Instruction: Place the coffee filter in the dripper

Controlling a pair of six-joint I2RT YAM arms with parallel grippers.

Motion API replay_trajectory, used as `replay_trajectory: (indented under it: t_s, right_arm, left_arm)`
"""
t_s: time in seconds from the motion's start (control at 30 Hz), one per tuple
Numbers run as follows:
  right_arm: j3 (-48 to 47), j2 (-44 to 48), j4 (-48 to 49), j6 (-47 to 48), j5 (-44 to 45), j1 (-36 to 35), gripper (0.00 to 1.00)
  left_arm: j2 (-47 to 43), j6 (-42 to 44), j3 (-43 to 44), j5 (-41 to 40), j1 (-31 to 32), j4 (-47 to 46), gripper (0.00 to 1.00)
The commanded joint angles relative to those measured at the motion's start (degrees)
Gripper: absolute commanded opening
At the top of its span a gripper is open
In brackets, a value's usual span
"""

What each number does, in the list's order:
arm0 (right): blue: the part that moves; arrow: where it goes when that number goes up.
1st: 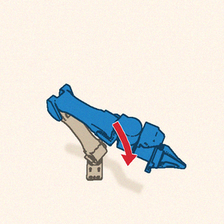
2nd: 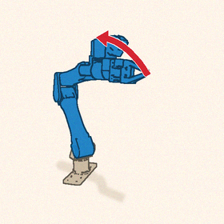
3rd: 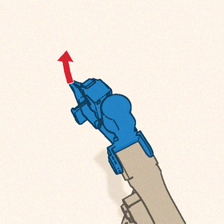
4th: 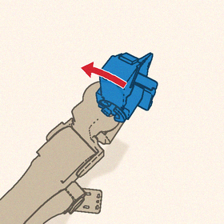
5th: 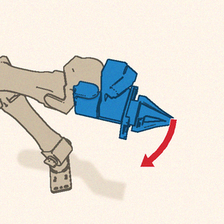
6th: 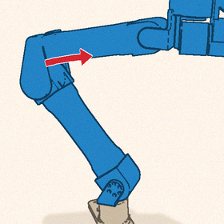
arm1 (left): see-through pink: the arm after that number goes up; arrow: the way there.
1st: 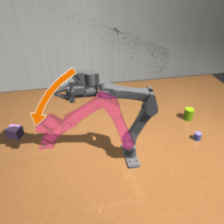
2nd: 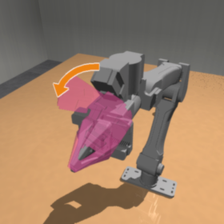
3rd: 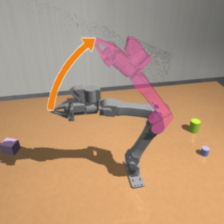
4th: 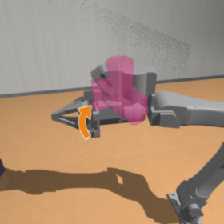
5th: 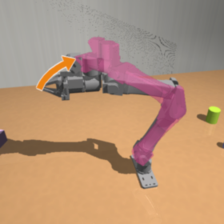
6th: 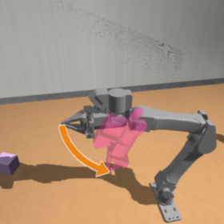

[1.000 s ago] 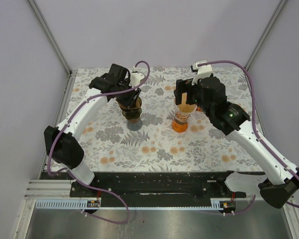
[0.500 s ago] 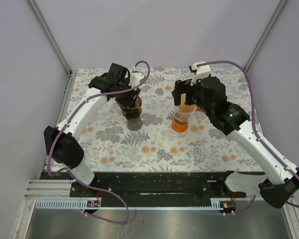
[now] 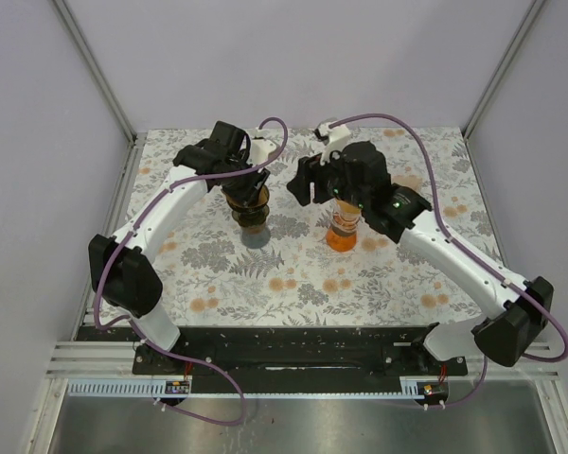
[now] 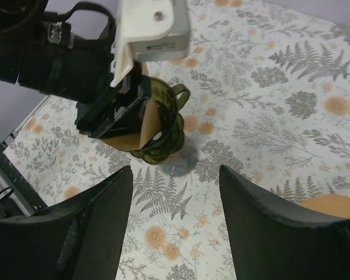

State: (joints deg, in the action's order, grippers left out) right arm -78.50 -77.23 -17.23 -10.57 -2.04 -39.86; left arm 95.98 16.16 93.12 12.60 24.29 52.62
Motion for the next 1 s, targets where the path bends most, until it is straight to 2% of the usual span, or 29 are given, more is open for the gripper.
replay_trajectory:
  t_s: [0.0, 0.3, 0.67, 0.97]
  right_arm:
    - [-2.80, -2.48, 5.36, -0.77, -2.70, -3.03, 0.66]
    - [-5.09, -9.95, 8.00, -2.17, -0.94, -6.20, 0.53]
    - [-7.63, -16.90, 7.92, -0.86, 0.72, -7.43, 0.46]
    - [1.67, -11.37, 15.55, 0.37, 1.69, -8.31, 0.47]
  left_arm:
    - [-0.97, -0.43, -0.75, 0.23, 0.05, -3.14, 0.45]
    - [-1.32, -0.52, -0.48, 1.11, 0.14, -3.05, 0.45]
    - [-2.29, -0.26, -0.84, 1.29, 0.14, -3.05, 0.46]
    - [-2.29, 0.10, -0.49, 1.11, 0.05, -3.05, 0.47]
